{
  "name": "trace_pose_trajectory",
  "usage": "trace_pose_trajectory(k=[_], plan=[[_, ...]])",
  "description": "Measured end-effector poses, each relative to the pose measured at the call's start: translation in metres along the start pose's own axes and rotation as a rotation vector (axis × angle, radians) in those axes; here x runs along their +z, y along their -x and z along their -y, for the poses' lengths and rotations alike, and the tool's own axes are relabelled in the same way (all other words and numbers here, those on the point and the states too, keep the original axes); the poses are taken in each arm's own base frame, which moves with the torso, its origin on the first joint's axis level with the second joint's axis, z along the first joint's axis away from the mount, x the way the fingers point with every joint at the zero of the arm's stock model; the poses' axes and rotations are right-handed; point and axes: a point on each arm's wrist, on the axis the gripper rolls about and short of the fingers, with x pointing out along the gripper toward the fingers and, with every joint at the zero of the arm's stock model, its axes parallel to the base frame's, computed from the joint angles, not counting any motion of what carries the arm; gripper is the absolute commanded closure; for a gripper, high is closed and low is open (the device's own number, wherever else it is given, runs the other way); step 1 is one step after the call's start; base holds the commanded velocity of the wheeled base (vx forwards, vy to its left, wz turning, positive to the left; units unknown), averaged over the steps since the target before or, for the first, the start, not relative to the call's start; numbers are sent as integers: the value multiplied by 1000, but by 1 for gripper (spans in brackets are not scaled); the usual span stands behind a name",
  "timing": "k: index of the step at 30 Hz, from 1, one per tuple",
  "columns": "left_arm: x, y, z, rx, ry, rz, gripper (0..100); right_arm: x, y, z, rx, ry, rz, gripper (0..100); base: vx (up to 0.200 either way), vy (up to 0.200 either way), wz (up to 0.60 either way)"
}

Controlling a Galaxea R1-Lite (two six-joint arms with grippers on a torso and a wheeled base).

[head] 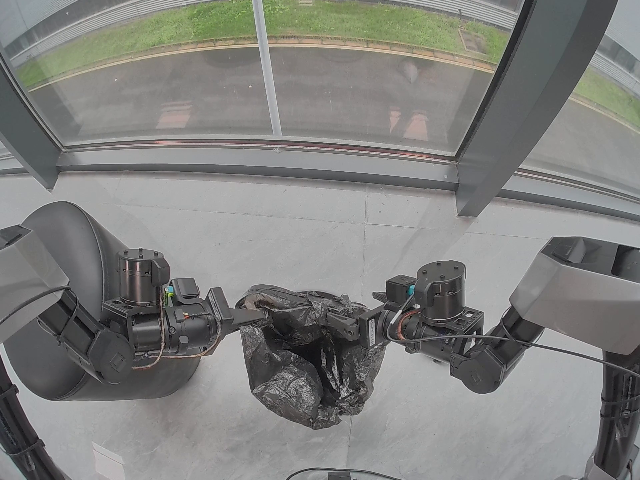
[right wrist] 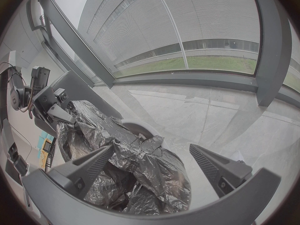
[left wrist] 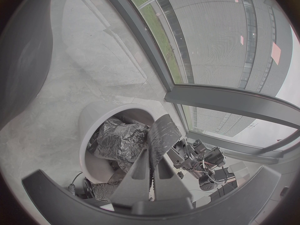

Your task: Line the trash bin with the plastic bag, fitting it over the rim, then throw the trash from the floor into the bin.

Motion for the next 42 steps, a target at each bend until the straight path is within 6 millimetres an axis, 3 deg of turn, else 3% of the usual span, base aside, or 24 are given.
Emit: trace_pose_trajectory(k=[23, 42], plan=[[-2, -6, -14, 32, -16, -17, 100, -9, -34, 16, -58, -7, 26, 0, 0, 0, 0], [1, -9, -23, 51, -26, -14, 100, 15, -41, 19, -65, -2, 78, 0, 0, 0, 0]])
